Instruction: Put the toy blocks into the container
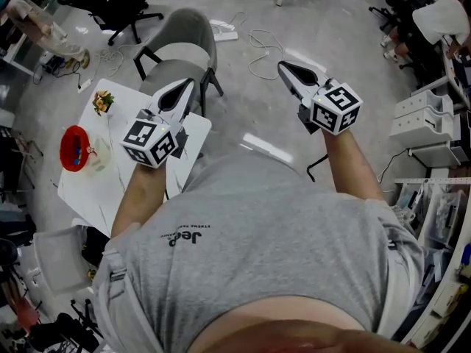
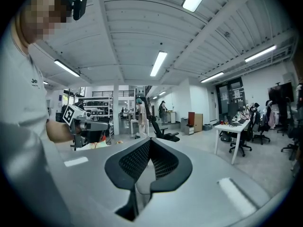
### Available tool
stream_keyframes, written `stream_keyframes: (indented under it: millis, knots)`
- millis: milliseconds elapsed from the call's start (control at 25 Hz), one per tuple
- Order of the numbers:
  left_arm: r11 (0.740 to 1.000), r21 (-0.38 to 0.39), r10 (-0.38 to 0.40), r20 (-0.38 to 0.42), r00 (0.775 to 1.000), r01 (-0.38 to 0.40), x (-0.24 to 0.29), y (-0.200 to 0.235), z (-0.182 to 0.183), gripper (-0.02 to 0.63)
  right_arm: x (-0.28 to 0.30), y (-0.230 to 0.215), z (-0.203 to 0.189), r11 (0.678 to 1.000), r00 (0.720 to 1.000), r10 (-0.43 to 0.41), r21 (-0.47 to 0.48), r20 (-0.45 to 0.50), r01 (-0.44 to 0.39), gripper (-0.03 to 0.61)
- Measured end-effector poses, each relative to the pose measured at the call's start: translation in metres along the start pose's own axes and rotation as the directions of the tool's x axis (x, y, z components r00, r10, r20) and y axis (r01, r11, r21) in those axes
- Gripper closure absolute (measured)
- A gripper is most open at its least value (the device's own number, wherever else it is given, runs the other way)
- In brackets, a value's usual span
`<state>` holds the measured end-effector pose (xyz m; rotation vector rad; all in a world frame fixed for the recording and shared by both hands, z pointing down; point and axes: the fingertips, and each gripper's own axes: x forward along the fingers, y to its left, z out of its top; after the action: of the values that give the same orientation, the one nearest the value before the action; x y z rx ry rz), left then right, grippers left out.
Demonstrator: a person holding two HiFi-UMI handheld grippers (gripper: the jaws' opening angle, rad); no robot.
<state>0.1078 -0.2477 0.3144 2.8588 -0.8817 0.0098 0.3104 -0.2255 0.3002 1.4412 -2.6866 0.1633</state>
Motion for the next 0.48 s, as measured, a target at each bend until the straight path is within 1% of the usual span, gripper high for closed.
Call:
stream_keyframes:
  millis: [480]
  knots:
    - [1.000, 0.001, 0.001, -0.001, 1.000, -0.001, -0.0006, 0.0018, 0.0030, 0.555, 0.0027, 0.0009, 0.0021, 1.000, 1.000, 0.010, -0.016, -0.010, -0.011, 0.577]
